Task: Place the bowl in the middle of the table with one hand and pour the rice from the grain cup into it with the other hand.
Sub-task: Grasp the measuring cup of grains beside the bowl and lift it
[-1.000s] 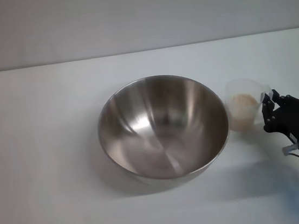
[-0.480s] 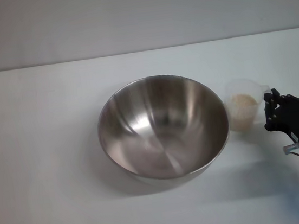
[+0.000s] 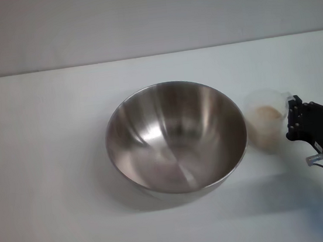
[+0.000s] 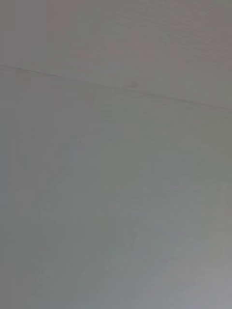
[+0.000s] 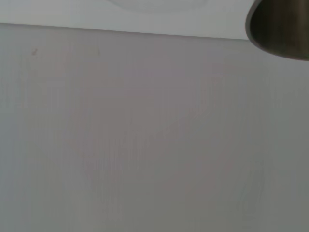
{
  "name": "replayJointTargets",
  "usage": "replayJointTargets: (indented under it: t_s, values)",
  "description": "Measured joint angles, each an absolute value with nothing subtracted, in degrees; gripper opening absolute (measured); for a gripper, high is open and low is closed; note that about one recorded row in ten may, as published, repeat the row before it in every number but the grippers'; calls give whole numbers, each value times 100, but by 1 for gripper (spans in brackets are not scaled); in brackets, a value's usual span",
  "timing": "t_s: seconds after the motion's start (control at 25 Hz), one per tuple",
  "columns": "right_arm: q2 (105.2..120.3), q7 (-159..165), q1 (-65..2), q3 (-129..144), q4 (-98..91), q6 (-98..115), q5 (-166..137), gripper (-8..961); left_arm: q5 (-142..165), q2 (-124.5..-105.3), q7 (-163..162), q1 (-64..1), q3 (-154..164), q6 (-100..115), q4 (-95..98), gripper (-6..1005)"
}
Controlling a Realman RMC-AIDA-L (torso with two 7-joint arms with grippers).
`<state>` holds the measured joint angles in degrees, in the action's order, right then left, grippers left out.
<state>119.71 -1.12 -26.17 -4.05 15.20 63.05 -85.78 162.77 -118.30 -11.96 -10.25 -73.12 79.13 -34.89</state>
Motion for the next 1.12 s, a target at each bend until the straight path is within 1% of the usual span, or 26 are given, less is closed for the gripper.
replayJointTargets:
  t_s: [0.2, 0.32, 0.56, 0.88, 1.12]
  values:
    - [11971, -114, -2622, -392, 1521, 6303, -8577, 66, 16277, -11830, -1198, -1020, -7312, 7928, -3489, 811]
    - [11971, -124, -2624, -388, 1521, 6305, -8578, 6, 16277, -11830, -1203, -1011, -7315, 7936, -3489, 811]
    - [11971, -135, -2580, -430, 1521, 6510, -8573, 5, 16277, -11830, -1204, -1008, -7315, 7937, -3488, 811]
    - [11978, -155, -2426, -449, 1558, 7387, -8542, 6, 16277, -11830, -1243, -1011, -7310, 7937, -3455, 811]
    - [11959, -224, -2534, -395, 1546, 7928, -8618, 6, 16277, -11830, -1282, -1011, -7297, 7940, -3440, 811]
